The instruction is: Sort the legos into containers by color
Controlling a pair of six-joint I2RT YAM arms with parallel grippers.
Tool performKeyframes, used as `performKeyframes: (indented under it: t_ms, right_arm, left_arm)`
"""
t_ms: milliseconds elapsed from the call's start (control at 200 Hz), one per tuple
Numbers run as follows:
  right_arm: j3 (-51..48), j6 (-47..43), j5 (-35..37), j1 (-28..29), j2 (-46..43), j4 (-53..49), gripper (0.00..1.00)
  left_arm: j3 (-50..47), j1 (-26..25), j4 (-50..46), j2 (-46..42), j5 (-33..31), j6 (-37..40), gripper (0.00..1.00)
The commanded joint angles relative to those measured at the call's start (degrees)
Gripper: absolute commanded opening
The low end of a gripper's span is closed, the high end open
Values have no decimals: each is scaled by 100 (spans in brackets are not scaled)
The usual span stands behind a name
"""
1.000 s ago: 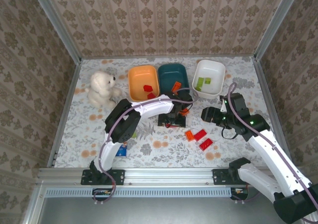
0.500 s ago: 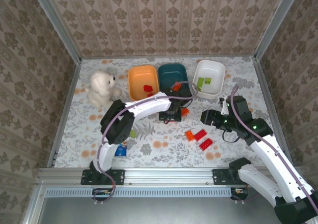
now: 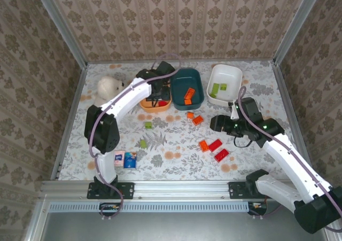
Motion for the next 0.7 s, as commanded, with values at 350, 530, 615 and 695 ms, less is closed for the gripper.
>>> performKeyframes:
  t_ms: [350, 530, 615, 695]
  right_arm:
    - [383, -16, 64, 243, 316, 27, 74]
    - [386, -47, 56, 241, 396, -26, 74]
    - [399, -42, 23, 241, 459, -7, 74]
    - [451, -55, -4, 241, 543, -4, 74]
  left_arm:
    - [1373, 414, -560, 1475, -412, 2923, 59]
    - [1138, 526, -488, 1413, -138, 3549, 61]
    - [1097, 619, -532, 1486, -90, 3679, 64]
    - [1120, 733, -613, 1598, 37, 3675, 66]
